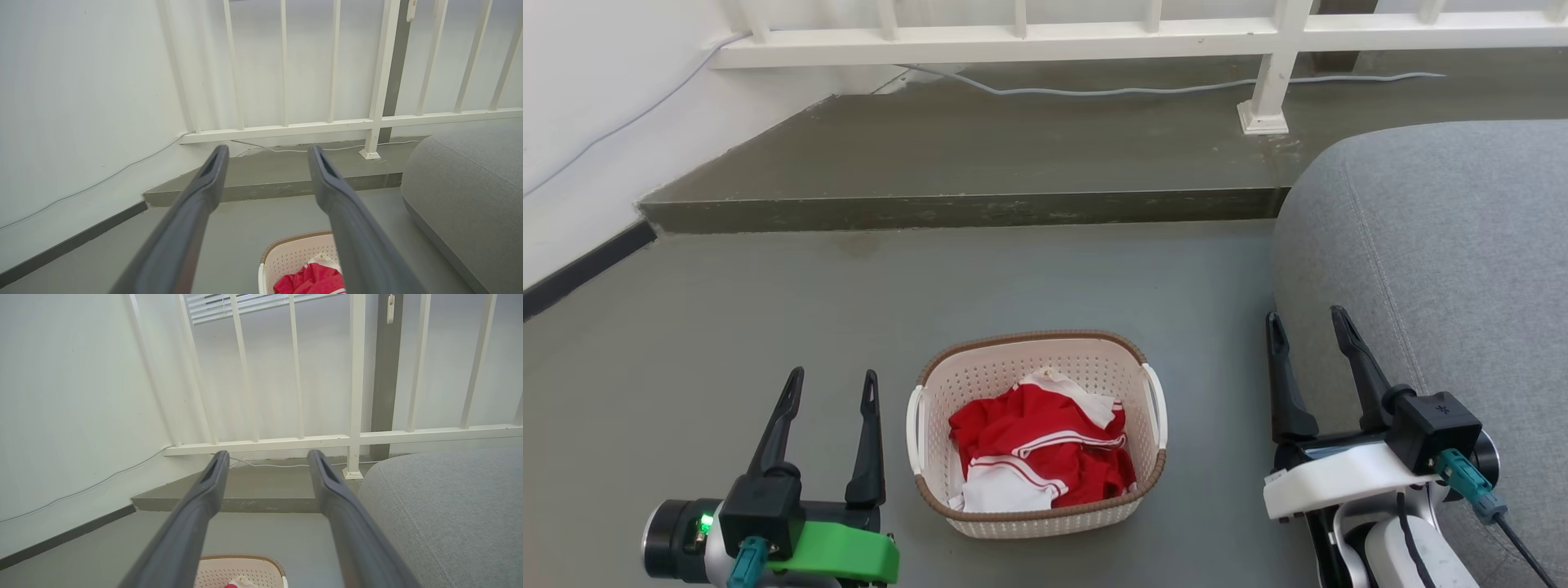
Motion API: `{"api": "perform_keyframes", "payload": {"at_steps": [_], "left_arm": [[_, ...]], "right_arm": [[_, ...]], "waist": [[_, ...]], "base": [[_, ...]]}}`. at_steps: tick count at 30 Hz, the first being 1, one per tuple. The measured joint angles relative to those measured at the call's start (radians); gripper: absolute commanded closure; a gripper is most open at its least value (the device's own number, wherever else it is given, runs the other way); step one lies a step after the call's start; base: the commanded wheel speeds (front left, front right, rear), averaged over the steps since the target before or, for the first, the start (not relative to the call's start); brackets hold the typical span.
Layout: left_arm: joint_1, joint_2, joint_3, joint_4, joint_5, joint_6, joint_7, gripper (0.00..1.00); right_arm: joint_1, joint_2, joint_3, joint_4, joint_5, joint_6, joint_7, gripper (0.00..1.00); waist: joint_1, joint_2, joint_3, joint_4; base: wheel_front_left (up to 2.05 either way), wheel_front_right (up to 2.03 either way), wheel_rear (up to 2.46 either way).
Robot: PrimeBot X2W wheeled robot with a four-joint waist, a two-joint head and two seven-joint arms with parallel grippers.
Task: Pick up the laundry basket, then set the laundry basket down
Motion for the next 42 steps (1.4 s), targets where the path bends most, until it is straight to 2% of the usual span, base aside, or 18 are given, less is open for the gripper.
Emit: {"api": "perform_keyframes", "payload": {"at_steps": [23, 33, 42], "left_arm": [[0.001, 0.0, -0.003, -0.003, -0.025, 0.0, 0.0, 0.0], [-0.007, 0.0, -0.003, -0.027, -0.043, 0.008, 0.0, 0.0], [-0.122, -0.001, -0.02, 0.011, -0.05, 0.007, 0.0, 0.0]], "right_arm": [[0.006, 0.0, 0.0, -0.006, -0.002, 0.0, 0.0, 0.0], [-0.041, 0.0, -0.001, -0.022, -0.021, 0.0, 0.0, 0.0], [-0.16, -0.004, -0.019, 0.001, -0.047, 0.0, -0.002, 0.0]], "waist": [[0.0, 0.0, 0.022, -0.003], [0.0, 0.0, 0.112, -0.006], [0.0, 0.0, 0.229, -0.008]], "base": [[0.0, 0.0, 0.0], [0.0, 0.0, 0.0], [0.0, 0.0, 0.0]]}}
